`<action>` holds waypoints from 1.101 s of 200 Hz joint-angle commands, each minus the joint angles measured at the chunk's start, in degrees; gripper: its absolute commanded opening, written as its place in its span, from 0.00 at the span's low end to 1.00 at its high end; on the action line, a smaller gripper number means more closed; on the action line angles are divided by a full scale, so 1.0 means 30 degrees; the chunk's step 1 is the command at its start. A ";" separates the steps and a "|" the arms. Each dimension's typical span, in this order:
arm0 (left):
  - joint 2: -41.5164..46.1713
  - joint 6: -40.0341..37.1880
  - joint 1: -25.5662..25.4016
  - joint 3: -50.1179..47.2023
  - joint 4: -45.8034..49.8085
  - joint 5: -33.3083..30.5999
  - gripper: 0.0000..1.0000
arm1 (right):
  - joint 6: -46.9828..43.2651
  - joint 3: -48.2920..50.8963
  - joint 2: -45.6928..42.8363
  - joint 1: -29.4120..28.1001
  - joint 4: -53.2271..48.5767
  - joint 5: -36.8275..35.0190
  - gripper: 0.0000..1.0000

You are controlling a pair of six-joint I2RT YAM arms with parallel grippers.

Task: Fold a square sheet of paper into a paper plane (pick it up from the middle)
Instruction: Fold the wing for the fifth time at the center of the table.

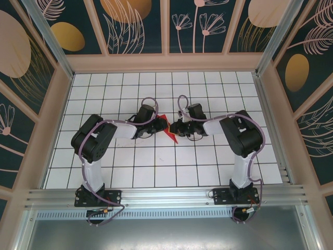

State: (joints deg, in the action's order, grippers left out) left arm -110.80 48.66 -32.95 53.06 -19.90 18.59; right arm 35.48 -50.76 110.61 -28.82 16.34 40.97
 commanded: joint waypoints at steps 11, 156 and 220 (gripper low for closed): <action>0.1173 -0.0096 0.0066 -0.0130 0.0445 -0.0444 0.28 | -0.0446 -0.0311 0.0723 -0.0334 -0.0643 0.0142 0.09; 0.0526 0.0069 0.0011 -0.1042 -0.0814 0.0774 0.25 | 0.0251 -0.0917 0.1852 -0.0076 -0.1149 0.0621 0.03; -0.0320 0.0230 0.0019 -0.0168 0.1536 -0.1220 0.22 | -0.0292 -0.1232 0.0159 -0.0091 -0.1958 0.0725 0.17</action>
State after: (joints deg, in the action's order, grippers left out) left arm -109.80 49.10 -32.97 51.53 -19.33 19.22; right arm 36.34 -53.93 113.30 -28.82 14.17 44.05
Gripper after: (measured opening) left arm 0.225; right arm 0.145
